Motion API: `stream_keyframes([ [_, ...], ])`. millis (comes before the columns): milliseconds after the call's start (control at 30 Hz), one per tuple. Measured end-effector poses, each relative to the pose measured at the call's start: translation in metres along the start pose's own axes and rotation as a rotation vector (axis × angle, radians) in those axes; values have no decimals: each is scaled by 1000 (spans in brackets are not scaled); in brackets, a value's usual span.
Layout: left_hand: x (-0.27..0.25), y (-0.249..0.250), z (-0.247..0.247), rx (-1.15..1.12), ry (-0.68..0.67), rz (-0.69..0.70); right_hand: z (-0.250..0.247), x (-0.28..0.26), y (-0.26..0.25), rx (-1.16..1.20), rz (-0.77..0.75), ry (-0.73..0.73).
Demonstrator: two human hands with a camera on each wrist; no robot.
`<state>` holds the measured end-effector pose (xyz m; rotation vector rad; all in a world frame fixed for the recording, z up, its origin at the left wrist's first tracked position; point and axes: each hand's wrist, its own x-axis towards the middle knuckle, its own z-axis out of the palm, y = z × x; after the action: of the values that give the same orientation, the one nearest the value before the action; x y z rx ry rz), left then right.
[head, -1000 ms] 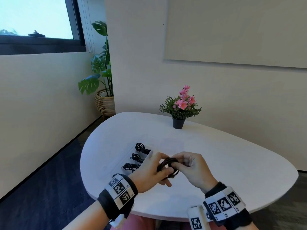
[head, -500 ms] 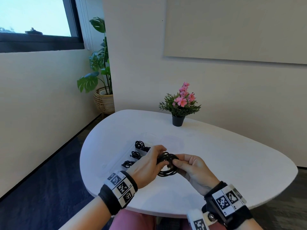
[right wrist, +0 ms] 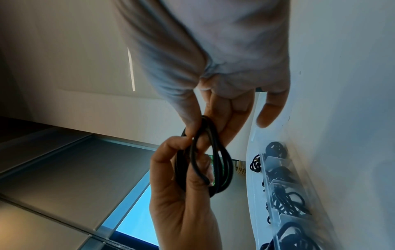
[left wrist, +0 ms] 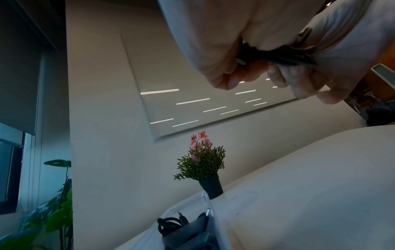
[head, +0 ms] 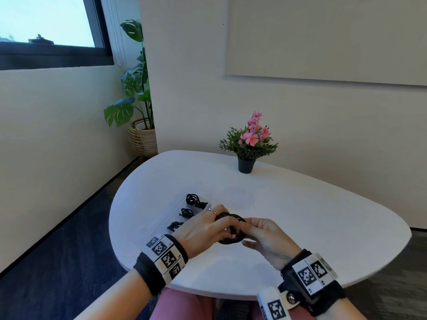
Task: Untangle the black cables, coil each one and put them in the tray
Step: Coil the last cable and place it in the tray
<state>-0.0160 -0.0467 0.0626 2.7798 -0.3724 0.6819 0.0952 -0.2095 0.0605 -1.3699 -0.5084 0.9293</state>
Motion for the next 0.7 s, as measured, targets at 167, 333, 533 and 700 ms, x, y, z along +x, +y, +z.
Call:
stream_keyframes([
  [167,-3,4,14,-440,188,-257,12,1,-3,-49,-170,87],
  [333,-4,6,10,-718,187,-356,15,1,-3,-244,-314,73],
  [533,-1,10,6,-688,124,-395,29,-3,10,-347,-532,178],
  [700,-5,13,4,-645,27,-467,29,-2,15,-437,-633,286],
])
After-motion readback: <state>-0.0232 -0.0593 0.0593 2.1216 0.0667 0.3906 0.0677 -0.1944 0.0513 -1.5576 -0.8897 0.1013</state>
